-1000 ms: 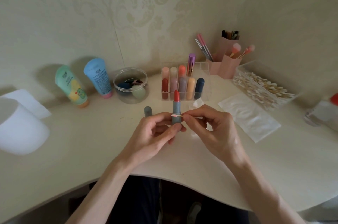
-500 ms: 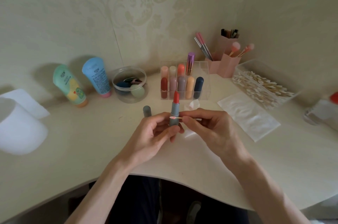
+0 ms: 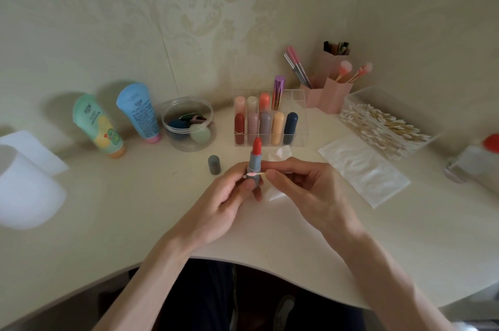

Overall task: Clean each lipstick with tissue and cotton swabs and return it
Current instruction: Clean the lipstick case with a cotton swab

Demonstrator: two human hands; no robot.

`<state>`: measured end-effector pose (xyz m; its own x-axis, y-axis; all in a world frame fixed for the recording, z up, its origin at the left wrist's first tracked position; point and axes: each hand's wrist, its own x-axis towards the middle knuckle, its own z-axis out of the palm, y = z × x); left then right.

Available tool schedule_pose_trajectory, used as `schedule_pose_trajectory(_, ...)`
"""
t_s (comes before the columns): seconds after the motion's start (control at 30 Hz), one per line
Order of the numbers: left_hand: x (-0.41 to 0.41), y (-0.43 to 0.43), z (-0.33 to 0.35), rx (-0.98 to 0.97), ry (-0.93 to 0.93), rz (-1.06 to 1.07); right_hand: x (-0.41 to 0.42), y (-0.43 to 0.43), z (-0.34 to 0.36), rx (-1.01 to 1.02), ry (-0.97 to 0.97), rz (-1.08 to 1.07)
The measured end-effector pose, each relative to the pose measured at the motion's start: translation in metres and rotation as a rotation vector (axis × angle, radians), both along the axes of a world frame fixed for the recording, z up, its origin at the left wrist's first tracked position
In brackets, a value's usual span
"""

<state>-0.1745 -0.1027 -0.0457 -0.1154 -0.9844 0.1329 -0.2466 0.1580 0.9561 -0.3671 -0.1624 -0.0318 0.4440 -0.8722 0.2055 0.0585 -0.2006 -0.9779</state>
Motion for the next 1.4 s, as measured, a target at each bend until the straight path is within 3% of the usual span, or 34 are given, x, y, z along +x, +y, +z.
schedule_pose_trajectory(0.13, -0.0005, 0.0014, 0.0037, 0.019, 0.053, -0.030, 0.0029, 0.0009, -0.0004, 0.001, 0.018, -0.014)
schedule_pose_trajectory(0.27, -0.0001, -0.0020, 0.0020, -0.027, 0.101, 0.100, 0.0057, -0.0001, -0.0037, -0.025, 0.044, -0.037)
schedule_pose_trajectory(0.43, -0.0022, -0.0016, 0.0037, 0.009, 0.319, 0.165, 0.0044, 0.0008, -0.0015, -0.028, 0.020, -0.025)
schedule_pose_trajectory(0.63, -0.0041, 0.0000, 0.0074, -0.003, 0.318, 0.077, 0.0030, 0.0004, -0.0025, -0.034, 0.030, -0.043)
schedule_pose_trajectory(1.13, 0.0010, -0.0041, -0.0010, -0.071, 0.251, 0.232, 0.0024, -0.0012, -0.0089, -0.033, 0.058, -0.030)
schedule_pose_trajectory(1.23, -0.0012, -0.0021, 0.0010, -0.046, 0.316, 0.266, 0.0021, -0.0009, -0.0067, -0.009, 0.020, -0.016)
schedule_pose_trajectory(1.4, -0.0022, -0.0004, 0.0018, -0.039, 0.321, 0.203, 0.0018, -0.0008, -0.0064, -0.027, -0.005, -0.023)
